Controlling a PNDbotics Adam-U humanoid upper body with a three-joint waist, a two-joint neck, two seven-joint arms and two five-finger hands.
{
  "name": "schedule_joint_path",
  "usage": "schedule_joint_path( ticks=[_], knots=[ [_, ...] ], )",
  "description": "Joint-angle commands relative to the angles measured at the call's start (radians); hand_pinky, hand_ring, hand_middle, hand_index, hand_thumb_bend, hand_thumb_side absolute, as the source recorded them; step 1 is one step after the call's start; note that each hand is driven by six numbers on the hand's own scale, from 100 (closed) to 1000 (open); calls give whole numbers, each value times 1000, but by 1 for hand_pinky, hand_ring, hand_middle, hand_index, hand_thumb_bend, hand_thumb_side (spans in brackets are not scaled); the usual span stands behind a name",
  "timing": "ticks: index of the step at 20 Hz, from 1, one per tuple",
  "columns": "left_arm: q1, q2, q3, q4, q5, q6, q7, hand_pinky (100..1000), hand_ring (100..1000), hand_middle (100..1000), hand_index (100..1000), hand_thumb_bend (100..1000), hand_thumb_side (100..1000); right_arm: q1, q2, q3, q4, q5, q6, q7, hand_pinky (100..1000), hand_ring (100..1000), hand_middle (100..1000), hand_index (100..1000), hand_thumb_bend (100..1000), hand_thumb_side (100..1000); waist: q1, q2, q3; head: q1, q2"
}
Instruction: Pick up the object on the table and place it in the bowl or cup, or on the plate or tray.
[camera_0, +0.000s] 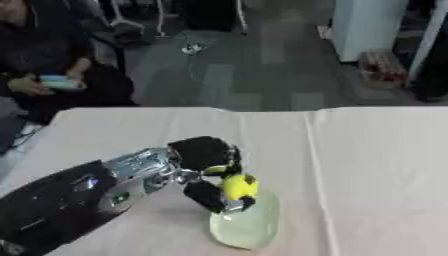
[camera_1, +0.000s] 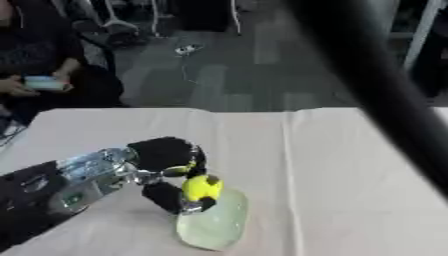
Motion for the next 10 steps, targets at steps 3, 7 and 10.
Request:
schedule_joint_path(
  ticks=[3,7,10],
  knots=[
    [0,15,6,-4,17,20,-109,598,715,731,717,553,930,-10,-13,-6,-14,0,-301,-299,304,306,268,416,462,681,-5,-9,4,2,-11],
    [15,20,25,-26,29,38,-123,621,742,757,733,569,961,-6,-8,-6,-14,9,-301,-299,304,306,267,415,465,676,-7,-8,11,-5,-10],
    [52,30,66,-91,51,70,-78,621,733,760,739,563,949,2,-1,-6,-14,23,-301,-299,302,306,267,414,461,676,-10,-7,26,-14,-11]
  ],
)
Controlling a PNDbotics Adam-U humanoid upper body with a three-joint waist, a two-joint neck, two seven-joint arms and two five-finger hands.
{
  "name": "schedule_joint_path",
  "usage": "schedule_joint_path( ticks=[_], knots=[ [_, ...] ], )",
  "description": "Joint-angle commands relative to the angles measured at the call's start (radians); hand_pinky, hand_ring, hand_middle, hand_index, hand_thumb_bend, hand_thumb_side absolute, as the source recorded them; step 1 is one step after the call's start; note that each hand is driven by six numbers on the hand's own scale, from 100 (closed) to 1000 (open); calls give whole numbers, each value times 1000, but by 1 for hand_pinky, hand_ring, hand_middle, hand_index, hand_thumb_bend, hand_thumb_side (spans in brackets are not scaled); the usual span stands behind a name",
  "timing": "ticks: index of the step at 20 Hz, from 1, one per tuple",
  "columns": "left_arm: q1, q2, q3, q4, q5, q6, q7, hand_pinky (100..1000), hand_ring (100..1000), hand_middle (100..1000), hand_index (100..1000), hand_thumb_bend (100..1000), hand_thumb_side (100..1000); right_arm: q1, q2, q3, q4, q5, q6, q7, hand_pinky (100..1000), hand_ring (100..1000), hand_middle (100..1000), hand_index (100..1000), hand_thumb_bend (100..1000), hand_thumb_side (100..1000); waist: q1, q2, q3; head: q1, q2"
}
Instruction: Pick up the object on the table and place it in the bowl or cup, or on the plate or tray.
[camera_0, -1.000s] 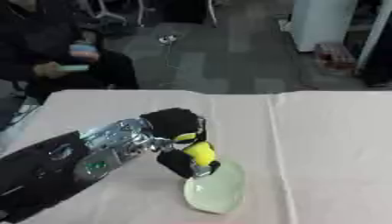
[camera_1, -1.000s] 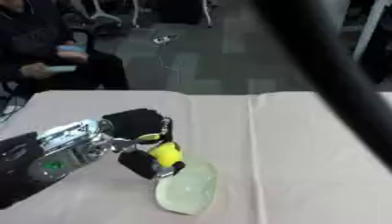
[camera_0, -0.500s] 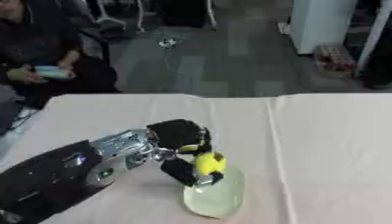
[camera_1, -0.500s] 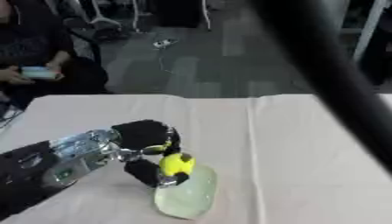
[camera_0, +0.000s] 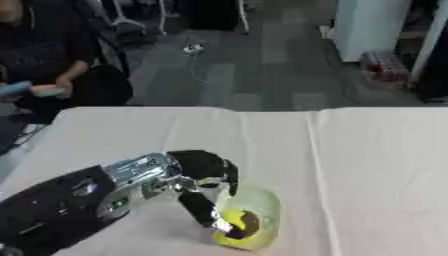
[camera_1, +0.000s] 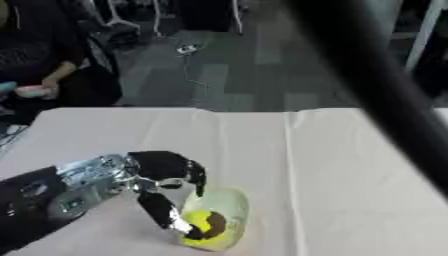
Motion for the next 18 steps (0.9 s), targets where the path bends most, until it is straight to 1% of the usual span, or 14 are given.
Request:
schedule_joint_path(
  ticks=[1,3,4,6,7,9,10,11,12,13,14,15,17,18],
  knots=[
    [29,40,65,-91,30,38,54,623,730,763,739,561,955,6,2,-5,-14,19,-301,-299,301,306,266,411,452,672,-7,-9,14,-14,-13],
    [74,64,107,-160,48,66,106,621,723,762,738,549,959,19,12,0,-14,41,-301,-299,300,306,262,404,437,660,-13,-11,33,-30,-19],
    [93,77,124,-174,54,64,134,622,724,763,737,546,958,29,20,4,-14,57,-301,-299,299,305,260,401,431,656,-17,-13,43,-42,-24],
    [126,99,155,-184,55,37,192,620,720,762,735,536,959,51,39,15,-14,95,-301,-299,298,305,258,396,420,649,-26,-18,67,-73,-34],
    [140,106,169,-185,54,20,223,610,706,759,731,486,965,61,49,24,-14,116,-301,-299,295,304,253,387,400,635,-31,-20,80,-89,-39],
    [179,111,196,-187,52,-19,302,594,683,746,727,476,945,88,75,43,-14,169,-301,-299,293,304,249,379,383,623,-40,-27,111,-124,-46],
    [201,109,208,-187,51,-40,343,588,676,745,725,499,995,100,89,53,-14,198,-301,-299,293,304,247,377,412,599,-43,-29,124,-136,-47],
    [224,101,221,-187,52,-57,387,572,652,732,719,466,927,114,104,63,-14,227,-301,-299,290,303,244,371,362,612,-48,-32,142,-150,-45],
    [251,88,236,-187,56,-74,441,572,652,732,719,466,927,129,121,72,-14,258,-301,-299,290,303,244,371,362,612,-52,-34,159,-166,-43],
    [277,71,250,-187,62,-89,496,547,618,714,712,460,908,143,138,82,-14,291,-301,-299,288,302,238,359,342,594,-58,-37,176,-188,-45],
    [304,52,261,-187,67,-105,553,555,627,720,715,463,914,156,155,93,-14,323,-301,-299,289,303,240,362,349,599,-63,-39,190,-209,-50],
    [327,31,271,-187,71,-120,606,524,591,695,706,454,892,169,171,103,-14,352,-301,-299,287,302,233,350,328,580,-68,-41,205,-231,-56],
    [369,-26,285,-187,75,-155,715,503,563,678,716,463,882,196,209,123,-14,415,-301,-299,290,297,225,342,356,556,-80,-48,237,-276,-66],
    [382,-60,287,-187,79,-169,758,510,573,683,713,458,884,206,228,133,-14,449,-301,-299,288,299,228,344,344,564,-85,-52,252,-293,-66]
  ],
)
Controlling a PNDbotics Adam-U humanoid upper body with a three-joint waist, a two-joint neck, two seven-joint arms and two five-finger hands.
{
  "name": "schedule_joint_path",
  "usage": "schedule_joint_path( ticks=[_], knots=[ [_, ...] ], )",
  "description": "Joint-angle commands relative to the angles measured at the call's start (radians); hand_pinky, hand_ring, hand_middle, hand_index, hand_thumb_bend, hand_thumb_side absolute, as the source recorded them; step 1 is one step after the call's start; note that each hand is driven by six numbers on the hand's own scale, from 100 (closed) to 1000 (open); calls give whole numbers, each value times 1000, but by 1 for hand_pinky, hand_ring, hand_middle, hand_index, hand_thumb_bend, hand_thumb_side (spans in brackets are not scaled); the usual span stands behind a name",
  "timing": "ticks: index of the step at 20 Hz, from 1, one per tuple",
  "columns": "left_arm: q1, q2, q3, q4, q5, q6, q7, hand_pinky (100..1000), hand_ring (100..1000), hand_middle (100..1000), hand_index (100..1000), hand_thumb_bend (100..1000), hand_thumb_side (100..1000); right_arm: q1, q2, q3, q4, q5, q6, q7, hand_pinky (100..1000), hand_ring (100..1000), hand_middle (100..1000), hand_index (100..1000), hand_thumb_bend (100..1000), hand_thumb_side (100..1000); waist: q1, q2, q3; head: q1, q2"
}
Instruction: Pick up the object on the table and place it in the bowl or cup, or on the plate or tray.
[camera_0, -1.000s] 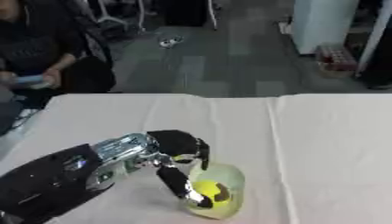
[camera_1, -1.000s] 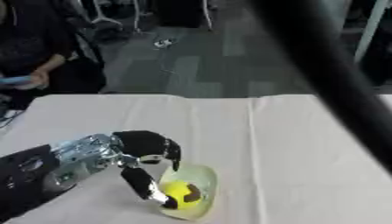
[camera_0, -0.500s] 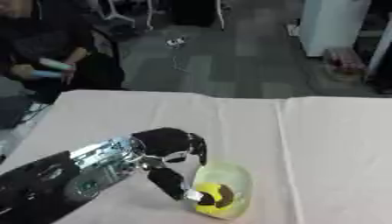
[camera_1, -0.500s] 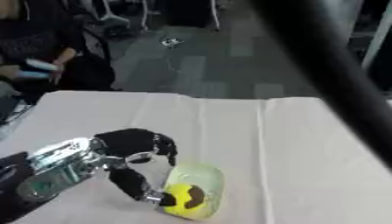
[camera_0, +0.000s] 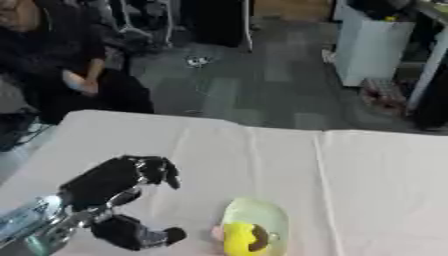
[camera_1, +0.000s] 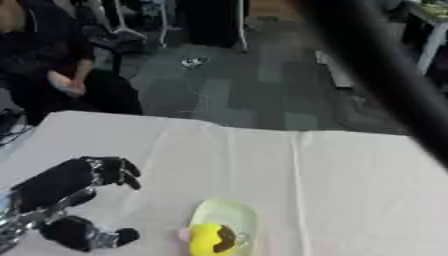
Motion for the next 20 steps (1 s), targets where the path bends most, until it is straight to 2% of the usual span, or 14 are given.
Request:
schedule_joint_path(
  ticks=[1,4,5,8,11,15,20],
  knots=[
    [19,-80,30,-13,17,-45,142,489,544,671,726,472,874,22,54,32,-14,102,-301,-299,289,293,217,333,366,538,-6,-18,19,-64,-19],
    [0,-240,32,-13,47,-96,234,476,527,660,729,473,867,64,117,70,-14,205,-301,-299,289,292,212,325,362,523,-24,-36,63,-98,1],
    [-10,-271,32,-13,60,-107,252,453,498,633,730,466,859,74,132,80,-14,230,-301,-299,287,291,208,318,350,513,-28,-39,72,-104,6],
    [-62,-355,32,-13,109,-142,288,455,496,630,729,457,861,94,180,119,-14,284,-301,-299,287,291,208,319,362,514,-38,-47,102,-127,21],
    [-85,-378,32,-13,115,-169,285,455,496,629,728,452,861,102,204,143,-14,331,-301,-299,291,291,207,318,376,505,-40,-51,119,-145,45],
    [-97,-390,26,-13,126,-206,284,453,495,628,726,450,861,107,211,151,-14,366,-301,-299,292,290,203,311,371,490,-40,-52,127,-195,85],
    [-76,-395,12,-13,120,-219,280,450,492,628,727,446,863,101,192,133,-14,344,-301,-299,293,292,207,318,377,500,-35,-50,115,-224,115]
  ],
)
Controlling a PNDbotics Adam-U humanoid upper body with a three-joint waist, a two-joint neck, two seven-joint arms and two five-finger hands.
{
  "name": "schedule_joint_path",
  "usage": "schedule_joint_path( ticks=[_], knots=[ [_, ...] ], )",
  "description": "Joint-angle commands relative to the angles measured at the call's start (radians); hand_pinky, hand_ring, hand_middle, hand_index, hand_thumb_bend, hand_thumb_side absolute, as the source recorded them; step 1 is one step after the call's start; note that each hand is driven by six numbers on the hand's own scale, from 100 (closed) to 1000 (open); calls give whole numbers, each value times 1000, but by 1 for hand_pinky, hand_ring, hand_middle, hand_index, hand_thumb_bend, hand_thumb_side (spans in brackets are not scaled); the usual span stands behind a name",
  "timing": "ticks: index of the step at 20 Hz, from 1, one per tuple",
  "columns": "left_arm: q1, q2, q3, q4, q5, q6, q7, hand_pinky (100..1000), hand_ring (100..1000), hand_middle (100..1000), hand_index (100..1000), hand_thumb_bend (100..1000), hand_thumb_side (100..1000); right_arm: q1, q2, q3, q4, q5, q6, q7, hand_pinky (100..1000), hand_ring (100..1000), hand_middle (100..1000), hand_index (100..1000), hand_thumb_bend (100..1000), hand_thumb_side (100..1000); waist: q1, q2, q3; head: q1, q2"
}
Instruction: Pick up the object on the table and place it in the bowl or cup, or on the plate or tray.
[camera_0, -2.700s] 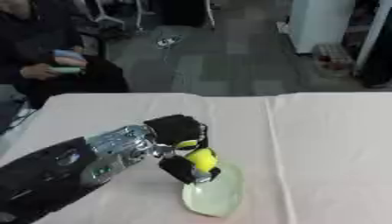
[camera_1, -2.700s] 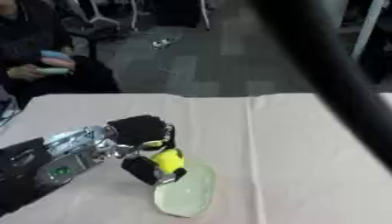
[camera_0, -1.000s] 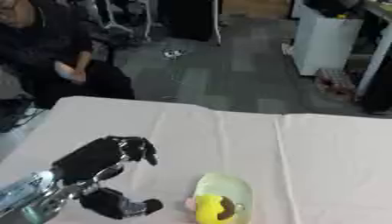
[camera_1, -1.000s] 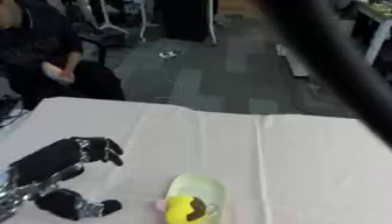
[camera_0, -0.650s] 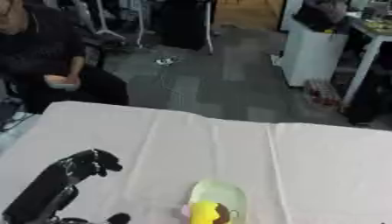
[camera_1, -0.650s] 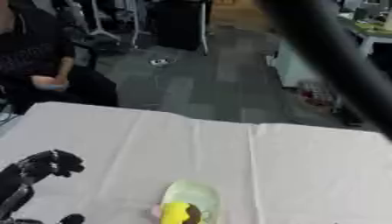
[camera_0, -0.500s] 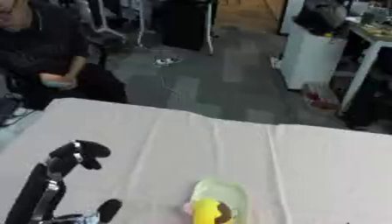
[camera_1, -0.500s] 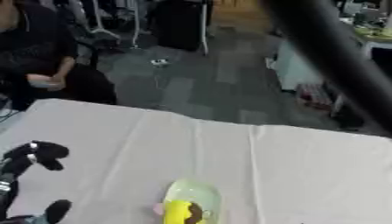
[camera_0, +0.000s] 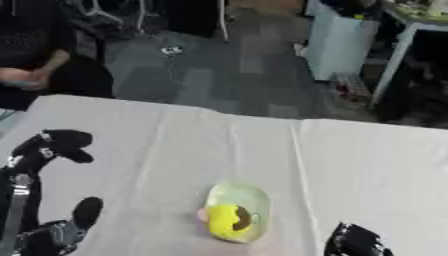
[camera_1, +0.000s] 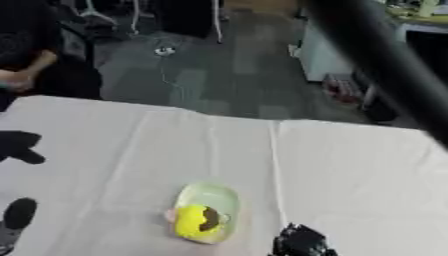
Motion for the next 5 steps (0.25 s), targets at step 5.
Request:
schedule_joint_path(
  ticks=[5],
  knots=[
    [6,-2,-14,-13,-8,-20,2,453,496,630,727,443,862,-12,-22,-27,-14,-29,-301,-299,297,292,209,322,395,502,11,-5,-14,-45,-14]
  ],
)
